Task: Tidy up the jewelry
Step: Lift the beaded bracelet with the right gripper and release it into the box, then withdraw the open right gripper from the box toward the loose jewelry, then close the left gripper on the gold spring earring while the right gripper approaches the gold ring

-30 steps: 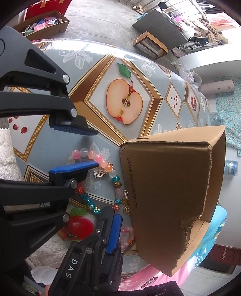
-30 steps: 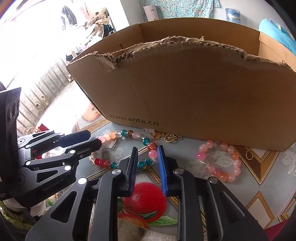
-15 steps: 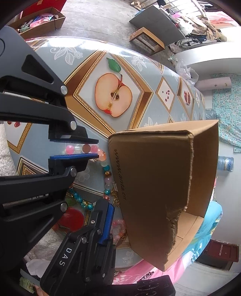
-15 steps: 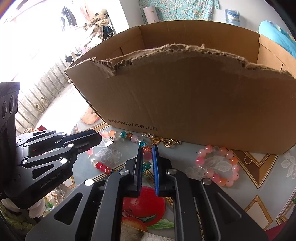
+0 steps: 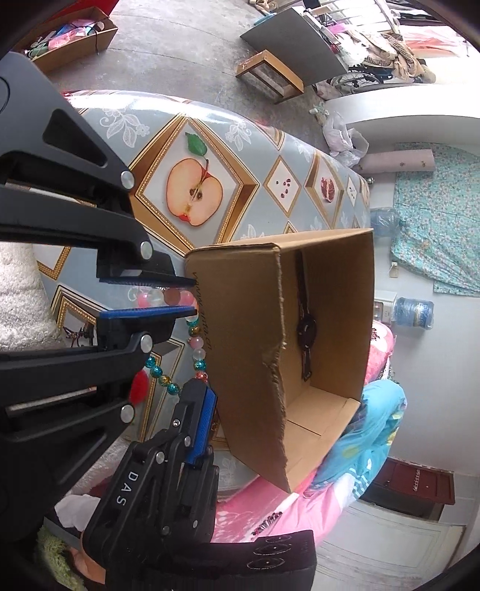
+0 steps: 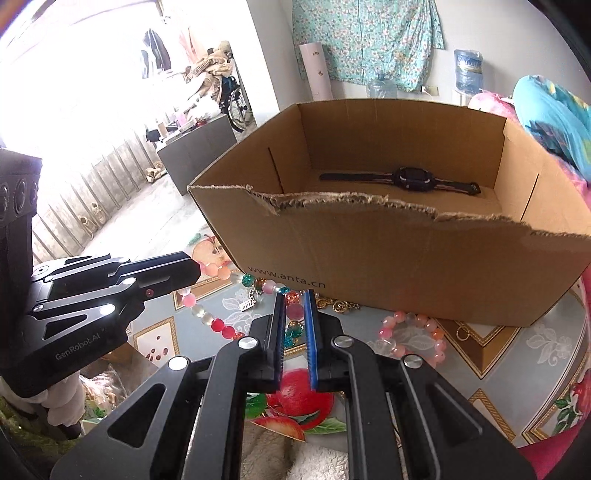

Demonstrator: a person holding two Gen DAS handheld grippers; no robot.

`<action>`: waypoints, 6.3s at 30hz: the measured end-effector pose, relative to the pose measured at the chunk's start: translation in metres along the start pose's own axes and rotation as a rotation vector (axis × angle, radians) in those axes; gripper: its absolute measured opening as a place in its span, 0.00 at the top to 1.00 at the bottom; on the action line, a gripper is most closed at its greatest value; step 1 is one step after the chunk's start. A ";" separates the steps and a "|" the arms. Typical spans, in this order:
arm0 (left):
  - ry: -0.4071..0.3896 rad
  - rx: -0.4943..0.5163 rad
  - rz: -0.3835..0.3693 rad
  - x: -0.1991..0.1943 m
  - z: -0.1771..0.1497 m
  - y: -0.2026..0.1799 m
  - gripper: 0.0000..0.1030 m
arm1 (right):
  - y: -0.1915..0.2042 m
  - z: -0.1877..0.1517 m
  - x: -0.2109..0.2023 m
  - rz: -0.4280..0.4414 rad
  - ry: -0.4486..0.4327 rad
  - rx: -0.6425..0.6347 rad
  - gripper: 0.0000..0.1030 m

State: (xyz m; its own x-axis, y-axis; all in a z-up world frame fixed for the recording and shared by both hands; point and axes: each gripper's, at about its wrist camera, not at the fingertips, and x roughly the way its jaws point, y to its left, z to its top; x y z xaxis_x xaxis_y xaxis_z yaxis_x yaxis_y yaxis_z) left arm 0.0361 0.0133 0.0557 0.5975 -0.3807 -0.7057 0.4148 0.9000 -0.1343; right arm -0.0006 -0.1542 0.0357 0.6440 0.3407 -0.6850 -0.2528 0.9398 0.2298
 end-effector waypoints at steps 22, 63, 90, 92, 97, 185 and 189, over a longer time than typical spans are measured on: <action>-0.019 0.067 -0.021 0.055 0.142 -0.002 0.92 | -0.054 0.143 0.057 0.050 0.112 0.087 0.90; -0.025 -0.100 0.075 0.022 0.032 0.036 0.41 | -0.093 0.037 0.018 -0.029 0.128 0.225 0.77; -0.073 -0.101 0.056 0.028 0.036 0.029 0.41 | -0.090 0.019 0.002 -0.063 0.099 0.205 0.77; -0.075 -0.090 0.041 0.024 0.030 0.028 0.41 | -0.095 0.010 -0.008 -0.089 0.113 0.199 0.77; -0.025 -0.082 0.021 0.029 0.006 0.022 0.41 | -0.098 -0.020 -0.015 -0.094 0.178 0.204 0.77; 0.029 0.095 -0.075 0.053 -0.023 -0.034 0.96 | -0.049 -0.034 -0.010 -0.137 0.061 0.091 0.89; 0.047 0.078 -0.073 0.059 -0.023 -0.033 0.96 | -0.066 -0.035 -0.008 -0.191 0.065 0.129 0.88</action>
State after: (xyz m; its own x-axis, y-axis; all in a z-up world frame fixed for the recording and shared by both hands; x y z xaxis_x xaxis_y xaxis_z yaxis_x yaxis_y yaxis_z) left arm 0.0420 -0.0343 0.0029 0.5313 -0.4326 -0.7284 0.5091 0.8503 -0.1337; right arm -0.0143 -0.2200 0.0019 0.6221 0.1581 -0.7668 -0.0341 0.9839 0.1752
